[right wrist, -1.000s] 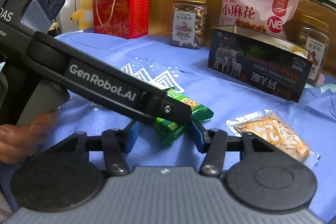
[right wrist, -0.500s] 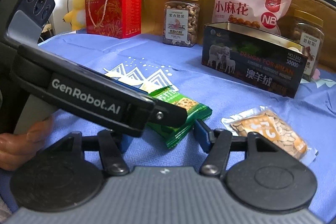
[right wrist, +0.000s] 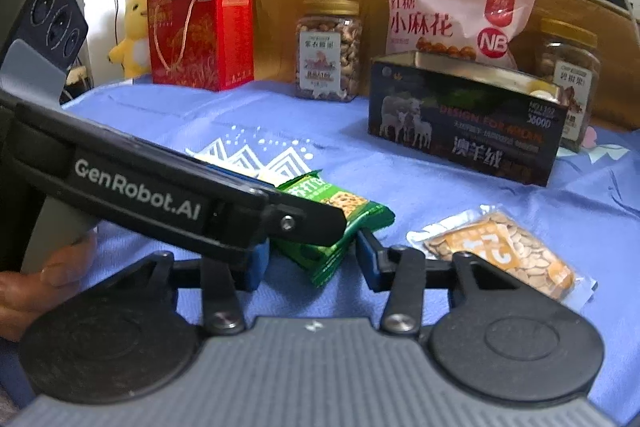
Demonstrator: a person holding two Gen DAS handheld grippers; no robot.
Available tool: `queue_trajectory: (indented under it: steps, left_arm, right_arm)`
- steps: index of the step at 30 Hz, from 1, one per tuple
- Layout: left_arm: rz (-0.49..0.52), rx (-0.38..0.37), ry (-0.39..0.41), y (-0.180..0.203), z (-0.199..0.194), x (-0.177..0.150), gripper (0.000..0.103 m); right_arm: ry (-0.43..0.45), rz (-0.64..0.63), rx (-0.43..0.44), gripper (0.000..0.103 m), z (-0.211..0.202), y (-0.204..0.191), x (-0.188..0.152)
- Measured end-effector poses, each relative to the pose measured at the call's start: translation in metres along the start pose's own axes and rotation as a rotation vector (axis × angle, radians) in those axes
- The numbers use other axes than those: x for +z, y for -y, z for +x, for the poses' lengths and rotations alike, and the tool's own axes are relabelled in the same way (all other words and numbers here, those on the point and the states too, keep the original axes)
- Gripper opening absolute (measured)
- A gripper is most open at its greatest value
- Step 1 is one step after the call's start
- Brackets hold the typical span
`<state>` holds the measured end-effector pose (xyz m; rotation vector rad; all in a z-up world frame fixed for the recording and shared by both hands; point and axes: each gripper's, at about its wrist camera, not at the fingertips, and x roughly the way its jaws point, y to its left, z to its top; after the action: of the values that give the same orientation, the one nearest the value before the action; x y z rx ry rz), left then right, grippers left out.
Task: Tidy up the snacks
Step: 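Close the left gripper on the green packet and lift it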
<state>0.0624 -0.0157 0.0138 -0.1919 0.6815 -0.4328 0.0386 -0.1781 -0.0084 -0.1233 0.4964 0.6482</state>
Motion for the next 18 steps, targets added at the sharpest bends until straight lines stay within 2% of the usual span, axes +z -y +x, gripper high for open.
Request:
queue_trajectory:
  steps: [10,18]
  left_arm:
    - [0.083,0.014,0.06,0.025,-0.008,0.028,0.069]
    - [0.196,0.015,0.114,0.052,0.009,0.069,0.069]
  right_arm:
    - [0.116,0.025,-0.019,0.049,-0.015,0.011,0.011]
    - [0.192,0.064,-0.045,0.05,-0.019,0.048,0.035]
